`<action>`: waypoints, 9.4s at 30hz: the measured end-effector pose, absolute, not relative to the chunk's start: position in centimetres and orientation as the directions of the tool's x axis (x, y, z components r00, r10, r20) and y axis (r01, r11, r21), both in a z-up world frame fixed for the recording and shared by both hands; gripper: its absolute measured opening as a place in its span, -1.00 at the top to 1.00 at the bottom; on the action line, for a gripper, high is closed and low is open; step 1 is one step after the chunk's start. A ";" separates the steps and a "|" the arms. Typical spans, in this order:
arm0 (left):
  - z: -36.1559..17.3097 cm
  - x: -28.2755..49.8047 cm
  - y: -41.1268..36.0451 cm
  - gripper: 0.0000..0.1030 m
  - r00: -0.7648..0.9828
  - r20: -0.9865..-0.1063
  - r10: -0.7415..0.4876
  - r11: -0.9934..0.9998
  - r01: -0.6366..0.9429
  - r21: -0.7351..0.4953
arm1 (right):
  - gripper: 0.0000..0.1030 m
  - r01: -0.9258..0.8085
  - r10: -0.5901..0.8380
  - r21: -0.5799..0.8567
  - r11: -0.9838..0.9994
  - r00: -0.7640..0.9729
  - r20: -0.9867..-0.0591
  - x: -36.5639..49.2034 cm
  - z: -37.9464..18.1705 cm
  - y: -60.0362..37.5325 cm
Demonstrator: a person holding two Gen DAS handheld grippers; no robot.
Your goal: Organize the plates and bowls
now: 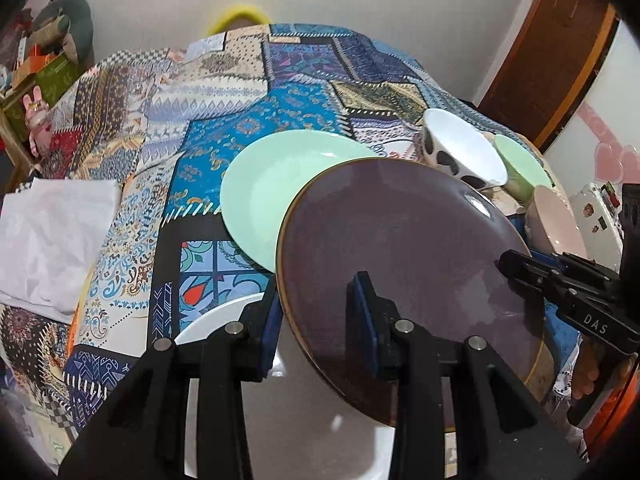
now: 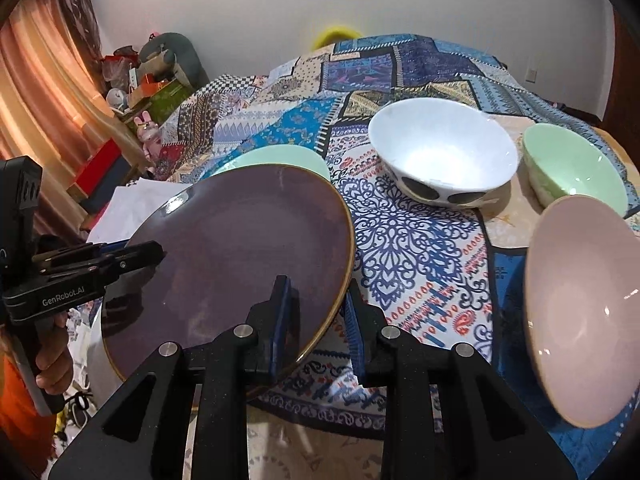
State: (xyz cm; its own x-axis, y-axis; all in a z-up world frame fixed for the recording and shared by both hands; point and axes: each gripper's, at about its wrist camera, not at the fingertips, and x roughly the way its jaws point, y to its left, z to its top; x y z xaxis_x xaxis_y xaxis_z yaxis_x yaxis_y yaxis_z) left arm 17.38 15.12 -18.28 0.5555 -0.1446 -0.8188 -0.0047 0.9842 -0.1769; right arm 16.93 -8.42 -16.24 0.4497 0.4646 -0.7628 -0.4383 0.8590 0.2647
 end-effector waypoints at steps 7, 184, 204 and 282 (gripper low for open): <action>-16.8 16.2 13.7 0.32 0.566 -0.811 -0.149 0.984 0.005 -0.178 | 0.54 -0.439 0.469 0.262 0.860 0.475 -0.745 15.7 -15.0 -9.7; -22.6 2.9 21.6 0.49 0.502 -0.863 -0.062 0.934 -0.275 -0.227 | 0.58 -0.712 0.404 0.244 0.658 0.060 -0.913 17.2 -20.8 3.6; -18.9 4.5 20.4 0.50 0.544 -0.839 -0.011 0.951 -0.252 -0.176 | 0.58 -0.665 0.499 0.282 0.691 0.156 -0.853 16.9 -17.1 0.3; -20.7 14.4 3.5 0.50 0.446 -0.890 -0.094 0.995 0.067 -0.072 | 0.56 -0.373 0.482 0.370 0.851 0.272 -0.833 15.3 -17.9 -19.4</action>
